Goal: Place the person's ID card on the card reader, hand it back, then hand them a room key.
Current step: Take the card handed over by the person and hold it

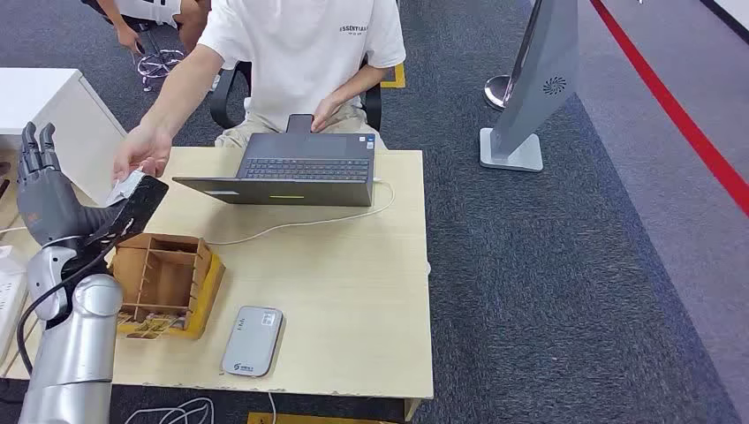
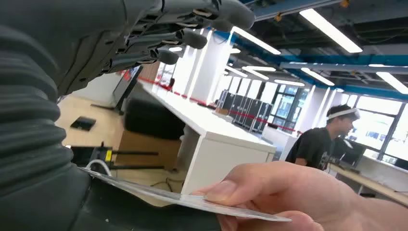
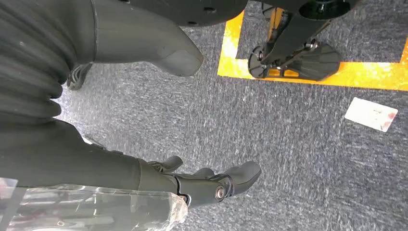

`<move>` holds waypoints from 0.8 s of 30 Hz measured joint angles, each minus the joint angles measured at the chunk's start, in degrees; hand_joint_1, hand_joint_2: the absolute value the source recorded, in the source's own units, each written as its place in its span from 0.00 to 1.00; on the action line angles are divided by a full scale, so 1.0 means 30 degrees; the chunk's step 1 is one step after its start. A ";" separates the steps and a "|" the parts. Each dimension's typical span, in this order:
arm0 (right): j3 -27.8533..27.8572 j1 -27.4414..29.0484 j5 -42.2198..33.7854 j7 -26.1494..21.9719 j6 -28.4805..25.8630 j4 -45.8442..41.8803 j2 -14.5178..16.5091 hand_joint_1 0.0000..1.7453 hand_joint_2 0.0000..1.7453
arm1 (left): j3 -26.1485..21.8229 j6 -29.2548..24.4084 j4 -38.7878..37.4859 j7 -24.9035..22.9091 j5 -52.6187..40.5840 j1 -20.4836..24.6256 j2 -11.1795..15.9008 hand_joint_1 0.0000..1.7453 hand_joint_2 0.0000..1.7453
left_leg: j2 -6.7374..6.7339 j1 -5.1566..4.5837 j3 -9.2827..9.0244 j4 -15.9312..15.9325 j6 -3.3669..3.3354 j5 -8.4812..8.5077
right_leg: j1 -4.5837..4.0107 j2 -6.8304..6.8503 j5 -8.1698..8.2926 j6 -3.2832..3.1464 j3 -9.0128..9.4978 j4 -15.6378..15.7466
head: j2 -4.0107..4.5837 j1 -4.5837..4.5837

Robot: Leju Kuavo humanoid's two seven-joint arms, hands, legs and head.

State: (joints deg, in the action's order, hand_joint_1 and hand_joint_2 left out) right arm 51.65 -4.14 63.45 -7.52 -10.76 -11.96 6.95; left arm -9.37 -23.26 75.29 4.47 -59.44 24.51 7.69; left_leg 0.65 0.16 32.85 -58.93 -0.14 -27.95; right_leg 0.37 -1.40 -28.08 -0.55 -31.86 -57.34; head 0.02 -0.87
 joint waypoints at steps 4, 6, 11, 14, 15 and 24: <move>0.0037 -0.0017 0.0000 0.0186 0.0066 0.0000 0.0000 0.00 1.00 | 0.0629 0.0319 -0.1083 -0.0865 -0.1325 0.0887 0.0511 0.00 1.00 | 0.0005 0.0000 0.0002 0.0000 0.0005 0.0005 | 0.0000 0.0007 0.0002 -0.0001 0.0002 -0.0001 | 0.0000 0.0006; 0.0106 -0.0032 0.0000 0.0268 0.0118 0.0000 0.0000 0.00 1.00 | 0.1010 0.0507 -0.1808 -0.1405 -0.2128 0.1450 0.0851 0.00 1.00 | 0.0003 0.0000 0.0001 0.0000 0.0007 0.0008 | 0.0000 0.0005 0.0006 -0.0004 0.0001 -0.0002 | 0.0000 0.0005; 0.0344 -0.0060 0.0000 0.0525 0.0312 0.0007 0.0000 0.00 1.00 | 0.1959 0.0987 -0.3660 -0.2731 -0.4090 0.2798 0.1664 0.00 1.00 | 0.0002 0.0000 0.0002 0.0000 0.0006 0.0013 | 0.0000 0.0005 0.0015 -0.0012 0.0002 -0.0005 | 0.0000 0.0007; 0.0433 -0.0074 0.0000 0.0663 0.0415 0.0016 0.0000 0.00 1.00 | 0.2512 0.1277 -0.4759 -0.3521 -0.5254 0.3566 0.2084 0.37 1.00 | 0.0002 0.0000 0.0002 0.0000 0.0006 0.0013 | 0.0000 0.0001 0.0016 -0.0013 0.0001 -0.0006 | 0.0000 0.0007; 0.0455 -0.0078 0.0002 0.0723 0.0444 0.0022 0.0000 0.00 1.00 | 0.2685 0.1392 -0.5110 -0.3795 -0.5657 0.3795 0.2204 0.62 1.00 | 0.0002 0.0000 0.0003 0.0000 0.0006 0.0013 | 0.0000 0.0001 0.0016 -0.0013 0.0001 -0.0006 | 0.0000 0.0007; 0.0495 -0.0094 0.0195 0.1097 0.0730 0.0036 0.0000 0.00 1.00 | 0.3647 0.1945 -0.6166 -0.4643 -0.6369 0.4250 0.2760 1.00 1.00 | 0.0000 0.0000 0.0012 0.0000 0.0006 0.0011 | 0.0000 -0.0010 0.0016 -0.0013 -0.0003 -0.0006 | 0.0002 0.0007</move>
State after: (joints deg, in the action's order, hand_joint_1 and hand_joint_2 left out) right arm 53.13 -4.42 64.04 -4.23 -8.57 -11.85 6.95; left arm 1.57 -17.42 56.79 -9.46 -78.54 37.26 15.97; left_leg 0.65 0.16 32.88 -58.93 -0.13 -27.91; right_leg 0.37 -1.43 -28.03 -0.59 -31.87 -57.36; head 0.03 -0.85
